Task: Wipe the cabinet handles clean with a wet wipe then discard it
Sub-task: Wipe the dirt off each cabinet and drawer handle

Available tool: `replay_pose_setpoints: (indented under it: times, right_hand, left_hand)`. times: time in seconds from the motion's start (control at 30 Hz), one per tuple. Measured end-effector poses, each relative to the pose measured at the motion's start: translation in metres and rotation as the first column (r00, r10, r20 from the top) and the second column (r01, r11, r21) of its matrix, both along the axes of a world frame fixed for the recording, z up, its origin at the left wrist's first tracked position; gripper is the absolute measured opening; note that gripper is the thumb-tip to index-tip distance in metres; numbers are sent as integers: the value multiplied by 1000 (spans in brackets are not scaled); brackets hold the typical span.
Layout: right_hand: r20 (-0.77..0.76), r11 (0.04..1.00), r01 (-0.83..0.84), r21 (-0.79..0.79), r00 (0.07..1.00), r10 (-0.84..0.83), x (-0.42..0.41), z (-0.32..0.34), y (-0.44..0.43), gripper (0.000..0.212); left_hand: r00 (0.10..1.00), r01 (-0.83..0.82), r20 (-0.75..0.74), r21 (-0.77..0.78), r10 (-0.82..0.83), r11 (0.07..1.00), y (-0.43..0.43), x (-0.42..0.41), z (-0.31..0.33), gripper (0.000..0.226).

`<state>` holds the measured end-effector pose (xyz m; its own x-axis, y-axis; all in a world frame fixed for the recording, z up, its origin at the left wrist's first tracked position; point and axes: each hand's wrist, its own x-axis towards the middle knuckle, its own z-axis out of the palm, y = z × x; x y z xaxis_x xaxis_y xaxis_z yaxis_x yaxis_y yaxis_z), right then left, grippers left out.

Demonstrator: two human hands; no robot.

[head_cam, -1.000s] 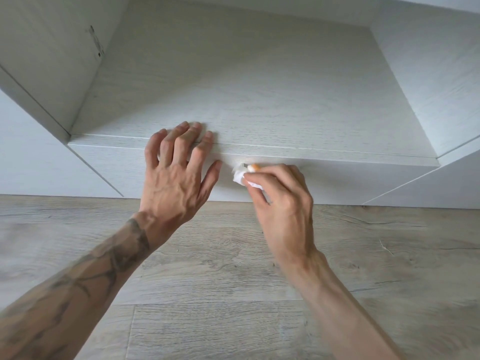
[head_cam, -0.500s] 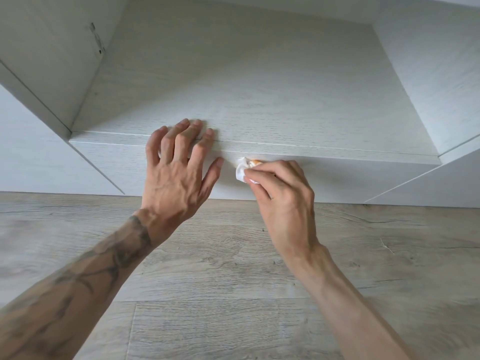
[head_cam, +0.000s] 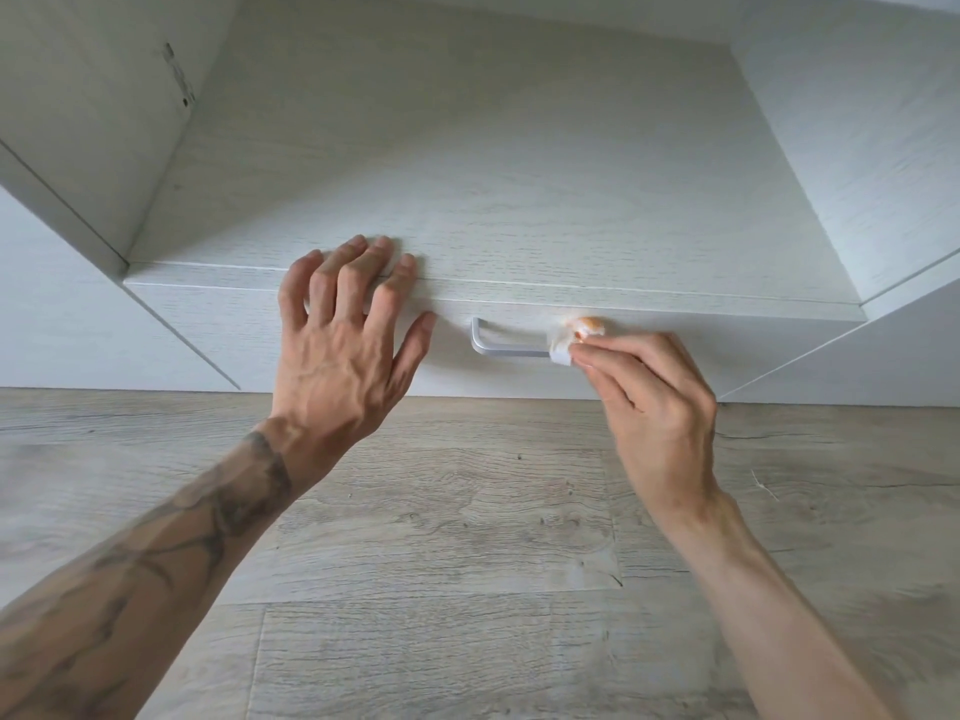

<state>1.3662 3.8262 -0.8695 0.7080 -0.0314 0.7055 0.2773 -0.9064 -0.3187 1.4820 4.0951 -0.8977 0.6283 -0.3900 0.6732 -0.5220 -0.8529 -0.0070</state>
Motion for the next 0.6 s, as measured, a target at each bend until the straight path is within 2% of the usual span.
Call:
replay_pose_setpoints:
  times: [0.1, 0.17, 0.23, 0.37, 0.53, 0.6]
  right_hand:
    - [-29, 950, 110, 292, 994, -107, -7, -4, 6, 11]
    - [-84, 830, 145, 539, 989, -118, -5, -5, 15, 20]
    - [-134, 716, 126, 687, 990, -45, -1, -6, 25, 30]
    - [-140, 658, 113, 745, 990, -11, -6, -10, 37, 34]
    - [-162, 664, 129, 737, 987, -13, 0, -6, 28, 32]
    - [-162, 695, 141, 705, 986, -36, 1, -6, 29, 31]
  left_hand:
    - [1000, 0, -7, 3, 0, 1000, 0, -1, 0, 52]
    - [1000, 0, -8, 5, 0, 1000, 0, -1, 0, 52]
    - [1000, 3, -8, 4, -2, 1000, 0, 0, 1, 52]
    - [1000, 1, -7, -2, -1, 1000, 0, 0, 0, 52]
    - [1000, 0, -2, -10, 0, 1000, -1, 0, 0, 51]
    - [1000, 5, -6, -10, -5, 1000, -1, 0, -1, 52]
